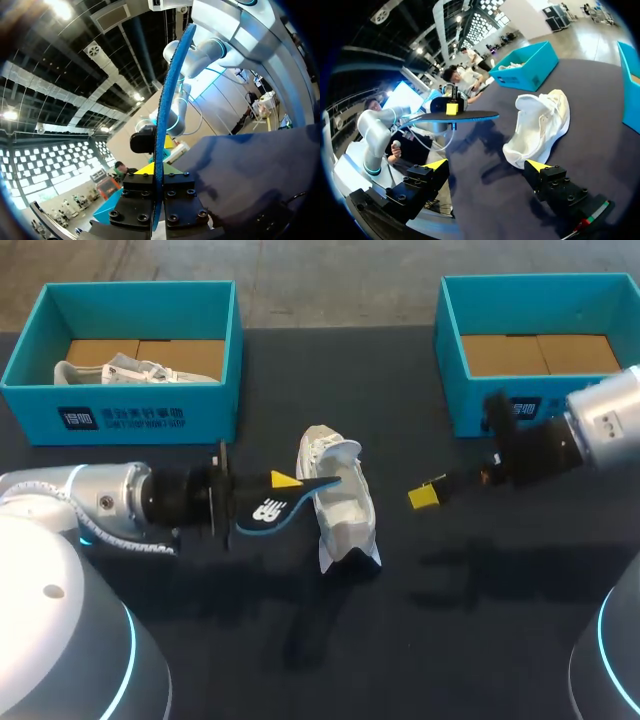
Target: Take the shoe out of the shoebox, open the shoe tongue, remove and reinsert the insole, then place the shoe into the shoebox
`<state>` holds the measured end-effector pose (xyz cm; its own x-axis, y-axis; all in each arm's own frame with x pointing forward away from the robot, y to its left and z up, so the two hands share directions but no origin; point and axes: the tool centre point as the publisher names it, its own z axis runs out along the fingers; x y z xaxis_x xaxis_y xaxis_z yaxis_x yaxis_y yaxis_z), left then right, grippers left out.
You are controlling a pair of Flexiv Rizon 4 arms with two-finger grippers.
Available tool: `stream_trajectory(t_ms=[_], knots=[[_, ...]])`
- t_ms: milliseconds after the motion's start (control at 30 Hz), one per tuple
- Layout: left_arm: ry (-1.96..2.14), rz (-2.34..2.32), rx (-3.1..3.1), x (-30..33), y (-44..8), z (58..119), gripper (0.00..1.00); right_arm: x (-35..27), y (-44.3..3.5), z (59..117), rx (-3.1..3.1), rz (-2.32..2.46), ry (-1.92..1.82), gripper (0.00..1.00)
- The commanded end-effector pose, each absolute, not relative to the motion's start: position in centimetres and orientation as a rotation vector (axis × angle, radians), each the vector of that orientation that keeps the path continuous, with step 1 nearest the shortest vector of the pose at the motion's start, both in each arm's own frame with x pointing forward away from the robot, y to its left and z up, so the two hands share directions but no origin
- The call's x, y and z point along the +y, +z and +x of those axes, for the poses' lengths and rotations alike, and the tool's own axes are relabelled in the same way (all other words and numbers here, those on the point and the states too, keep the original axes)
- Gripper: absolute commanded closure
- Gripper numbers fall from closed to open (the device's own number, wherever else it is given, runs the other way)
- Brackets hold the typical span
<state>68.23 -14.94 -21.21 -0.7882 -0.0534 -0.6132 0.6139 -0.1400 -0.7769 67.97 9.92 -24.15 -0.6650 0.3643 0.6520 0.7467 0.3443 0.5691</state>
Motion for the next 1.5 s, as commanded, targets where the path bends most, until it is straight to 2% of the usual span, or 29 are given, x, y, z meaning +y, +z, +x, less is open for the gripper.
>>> stream_trajectory(t_ms=[33,367,1500], knots=[[-1.979,0.609,1.681,-14.8,-21.7,67.5,1.00,10.0,-25.3,67.4,-2.199,-0.985,-1.258,0.00],[-1.947,0.600,1.719,-15.3,-23.4,68.3,1.00,9.3,-26.8,66.5,-2.166,-1.011,-1.282,0.00],[-1.947,0.600,1.719,-15.3,-23.4,68.3,1.00,9.3,-26.8,66.5,-2.166,-1.011,-1.282,0.00]])
